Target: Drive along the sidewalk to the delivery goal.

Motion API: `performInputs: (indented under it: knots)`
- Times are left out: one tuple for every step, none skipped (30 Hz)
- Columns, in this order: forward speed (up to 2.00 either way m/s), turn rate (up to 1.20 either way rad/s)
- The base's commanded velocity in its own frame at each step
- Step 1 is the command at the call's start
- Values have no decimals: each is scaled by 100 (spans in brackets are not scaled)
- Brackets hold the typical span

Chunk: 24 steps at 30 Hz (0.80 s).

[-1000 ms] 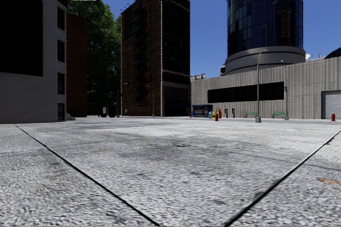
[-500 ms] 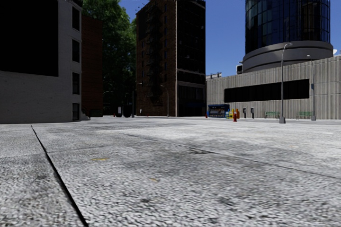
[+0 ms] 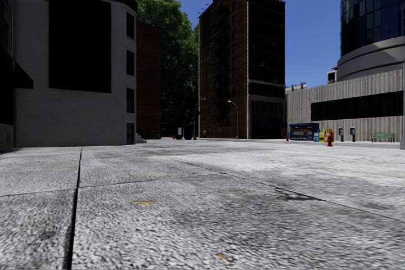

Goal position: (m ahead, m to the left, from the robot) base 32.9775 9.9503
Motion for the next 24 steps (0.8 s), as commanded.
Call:
performInputs:
  knots:
    - [167,46]
    - [168,46]
    - [169,46]
    - [172,46]
    - [172,46]
    - [175,46]
    - [176,44]
    - [177,42]
    - [177,41]
    - [177,41]
    - [177,36]
    - [177,32]
    - [177,28]
    - [177,28]
    - [177,20]
    - [178,13]
    - [178,10]
    - [178,10]
    - [178,9]
    - [178,9]
    - [178,9]
    - [178,9]
    - [178,8]
    - [178,4]
